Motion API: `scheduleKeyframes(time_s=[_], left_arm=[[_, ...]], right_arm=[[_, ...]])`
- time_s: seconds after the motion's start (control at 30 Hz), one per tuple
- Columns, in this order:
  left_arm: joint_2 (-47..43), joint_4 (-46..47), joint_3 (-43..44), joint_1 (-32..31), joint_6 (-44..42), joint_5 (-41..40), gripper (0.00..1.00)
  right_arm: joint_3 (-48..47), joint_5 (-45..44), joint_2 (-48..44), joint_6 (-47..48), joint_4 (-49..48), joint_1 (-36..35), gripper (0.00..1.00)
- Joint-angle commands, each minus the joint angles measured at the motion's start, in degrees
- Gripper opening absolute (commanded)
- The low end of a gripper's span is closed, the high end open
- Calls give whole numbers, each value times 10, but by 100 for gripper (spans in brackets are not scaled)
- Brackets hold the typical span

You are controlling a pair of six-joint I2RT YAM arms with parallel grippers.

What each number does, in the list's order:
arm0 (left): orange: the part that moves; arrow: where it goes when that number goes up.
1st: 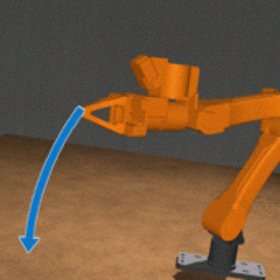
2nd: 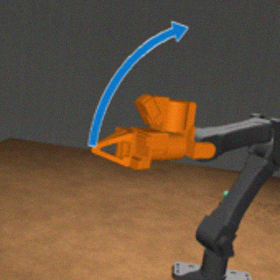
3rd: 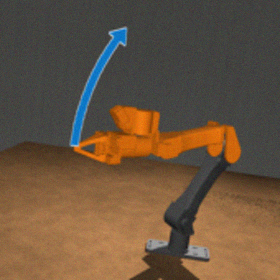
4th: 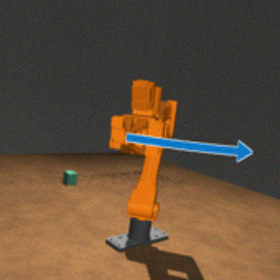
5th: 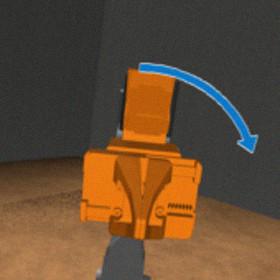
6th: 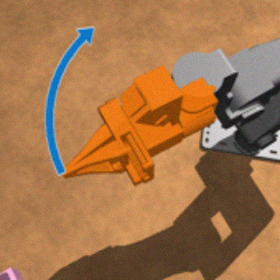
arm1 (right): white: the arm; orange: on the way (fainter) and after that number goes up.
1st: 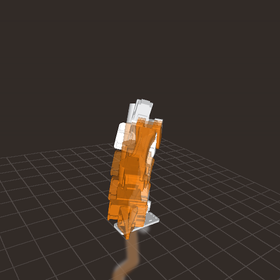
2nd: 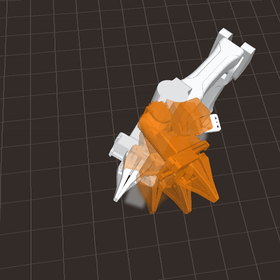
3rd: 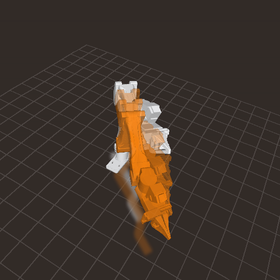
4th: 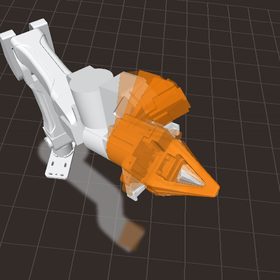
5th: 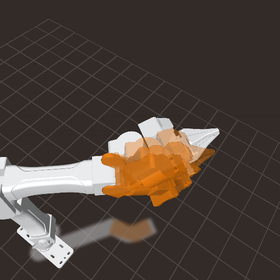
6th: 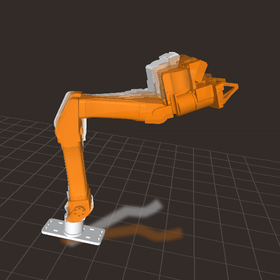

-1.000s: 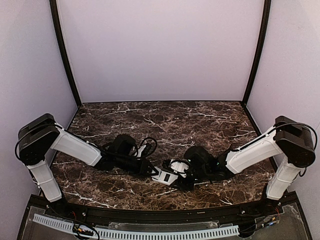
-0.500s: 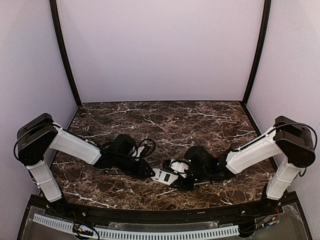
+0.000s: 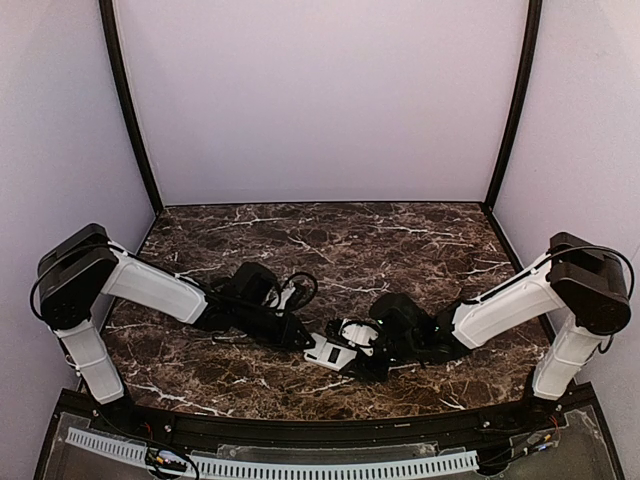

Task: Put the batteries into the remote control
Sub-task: Place the battery cover on the remote control without the battery cover.

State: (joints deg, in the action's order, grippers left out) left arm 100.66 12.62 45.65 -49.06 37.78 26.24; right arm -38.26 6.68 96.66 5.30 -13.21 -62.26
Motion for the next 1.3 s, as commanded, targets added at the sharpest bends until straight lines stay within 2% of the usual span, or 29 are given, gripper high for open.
scheduleKeyframes(time_s=[0.0,0.53,1.27], left_arm=[[10,-37,6,0,-21,14,24],[-4,-24,-22,0,1,32,13],[29,-31,-27,1,41,54,12]], right_arm=[[8,3,0,2,-7,-6,3],[4,-7,3,1,-4,-6,2],[19,-14,-3,6,-22,-7,2]])
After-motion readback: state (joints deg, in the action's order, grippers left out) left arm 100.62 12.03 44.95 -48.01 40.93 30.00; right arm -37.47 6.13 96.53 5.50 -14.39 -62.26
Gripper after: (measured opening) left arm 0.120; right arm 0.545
